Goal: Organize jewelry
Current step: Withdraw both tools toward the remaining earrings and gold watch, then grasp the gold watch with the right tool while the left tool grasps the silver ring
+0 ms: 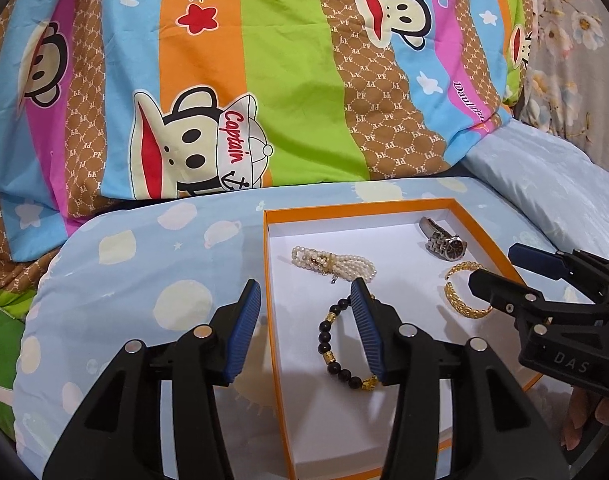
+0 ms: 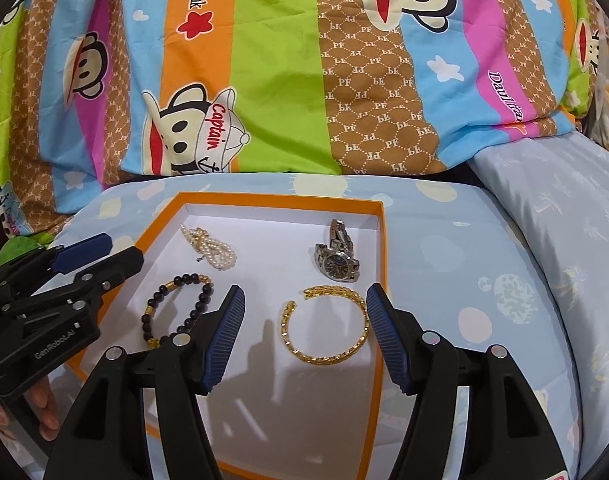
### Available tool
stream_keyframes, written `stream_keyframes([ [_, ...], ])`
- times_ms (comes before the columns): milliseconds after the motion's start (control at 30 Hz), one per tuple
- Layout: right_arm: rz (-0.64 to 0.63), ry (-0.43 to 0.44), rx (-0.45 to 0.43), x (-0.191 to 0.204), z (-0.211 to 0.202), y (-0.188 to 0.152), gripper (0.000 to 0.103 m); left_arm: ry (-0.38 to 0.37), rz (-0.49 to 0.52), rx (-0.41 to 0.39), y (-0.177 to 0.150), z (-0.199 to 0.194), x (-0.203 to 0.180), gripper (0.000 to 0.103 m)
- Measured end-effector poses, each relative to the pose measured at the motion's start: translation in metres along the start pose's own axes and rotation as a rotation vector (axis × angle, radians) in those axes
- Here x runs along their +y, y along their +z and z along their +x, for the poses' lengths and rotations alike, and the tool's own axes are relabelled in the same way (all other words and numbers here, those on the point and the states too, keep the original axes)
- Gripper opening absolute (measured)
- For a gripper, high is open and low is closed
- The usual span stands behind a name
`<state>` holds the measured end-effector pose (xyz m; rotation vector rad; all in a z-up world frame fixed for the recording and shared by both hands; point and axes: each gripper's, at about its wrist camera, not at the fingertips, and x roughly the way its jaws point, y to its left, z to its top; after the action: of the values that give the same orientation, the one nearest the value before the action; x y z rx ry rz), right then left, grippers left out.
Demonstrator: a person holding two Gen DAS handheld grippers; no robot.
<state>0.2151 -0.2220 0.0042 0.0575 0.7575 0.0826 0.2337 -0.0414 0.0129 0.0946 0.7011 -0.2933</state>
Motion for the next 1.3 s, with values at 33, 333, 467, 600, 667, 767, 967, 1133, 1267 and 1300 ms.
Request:
stream_keyframes([
  [33,-0.006,-0.001,-0.001,0.002,-0.002,-0.001,0.062,0.004,0.000,0.000,0.000,-0.001,0.000,0.045],
  [333,0.003,0.038,-0.006,0.008,-0.050,-0.026,0.062,-0.016,-0.035,0.008,-0.014,-0.033,0.014,0.052],
  [467,0.008,0.057,-0.010,0.009,-0.074,-0.046,0.062,-0.022,-0.040,0.022,-0.031,-0.054,0.020,0.055],
  [600,-0.018,0.102,0.003,0.013,-0.089,-0.073,0.062,-0.033,-0.061,0.058,-0.056,-0.070,0.028,0.056],
  [667,-0.056,0.126,0.016,0.017,-0.091,-0.082,0.062,-0.033,-0.066,0.081,-0.070,-0.076,0.031,0.056],
  [767,-0.139,0.165,0.023,0.025,-0.095,-0.092,0.062,-0.037,-0.072,0.114,-0.088,-0.082,0.035,0.056],
  [967,-0.295,0.203,0.079,0.045,-0.084,-0.102,0.062,-0.050,-0.082,0.156,-0.112,-0.090,0.037,0.056],
  [1133,-0.358,0.258,0.115,0.063,-0.073,-0.110,0.062,-0.056,-0.070,0.162,-0.119,-0.095,0.033,0.056],
  [1267,-0.398,0.285,0.137,0.076,-0.064,-0.110,0.062,-0.061,-0.082,0.166,-0.120,-0.095,0.035,0.057],
  [1300,-0.406,0.285,0.147,0.079,-0.061,-0.109,0.062,-0.063,-0.091,0.167,-0.120,-0.095,0.037,0.057],
])
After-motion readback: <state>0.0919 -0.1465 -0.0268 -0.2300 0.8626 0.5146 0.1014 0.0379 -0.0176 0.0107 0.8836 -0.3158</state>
